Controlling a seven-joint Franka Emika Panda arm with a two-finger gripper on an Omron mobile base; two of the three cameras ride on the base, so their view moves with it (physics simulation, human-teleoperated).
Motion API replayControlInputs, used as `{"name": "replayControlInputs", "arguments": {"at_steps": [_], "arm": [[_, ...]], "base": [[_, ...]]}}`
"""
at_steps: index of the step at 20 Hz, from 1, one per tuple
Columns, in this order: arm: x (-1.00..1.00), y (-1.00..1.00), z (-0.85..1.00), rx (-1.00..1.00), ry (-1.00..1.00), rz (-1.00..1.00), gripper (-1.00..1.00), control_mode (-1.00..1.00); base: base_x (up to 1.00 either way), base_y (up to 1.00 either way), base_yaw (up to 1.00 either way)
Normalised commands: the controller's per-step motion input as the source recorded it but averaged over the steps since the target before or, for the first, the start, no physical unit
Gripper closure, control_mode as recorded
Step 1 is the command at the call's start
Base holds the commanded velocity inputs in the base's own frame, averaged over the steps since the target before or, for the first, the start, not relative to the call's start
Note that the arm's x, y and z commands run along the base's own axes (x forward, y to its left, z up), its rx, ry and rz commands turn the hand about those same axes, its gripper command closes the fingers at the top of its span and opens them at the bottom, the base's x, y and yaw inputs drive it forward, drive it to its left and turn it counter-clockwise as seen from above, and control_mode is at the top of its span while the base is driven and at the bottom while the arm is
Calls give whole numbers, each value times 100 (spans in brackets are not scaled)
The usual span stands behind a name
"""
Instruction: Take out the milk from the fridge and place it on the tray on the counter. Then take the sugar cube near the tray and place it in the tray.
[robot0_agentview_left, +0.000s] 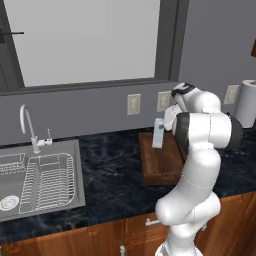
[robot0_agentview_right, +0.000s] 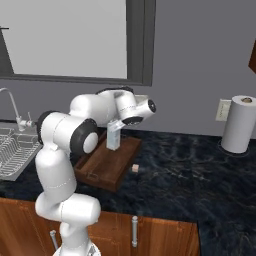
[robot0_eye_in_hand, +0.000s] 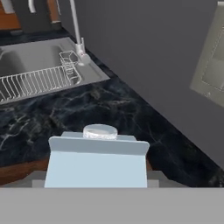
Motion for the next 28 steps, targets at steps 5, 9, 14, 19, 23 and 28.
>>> {"name": "replayControlInputs", "arguments": {"at_steps": [5,9,14,19,23,28], "arm": [[-6,0,-13,0,-19,0,100,-100],[-2,6,-13,0,-16,0,100,-100],[0,7,-19,0,-1,0,100,-100],[0,8,-11,-2,9,0,100,-100],[0,9,-12,-4,14,0,100,-100],[0,0,-10,0,2,0,100,-100]], "base": [[0,0,0],[0,0,0],[0,0,0],[0,0,0],[0,0,0],[0,0,0]]}}
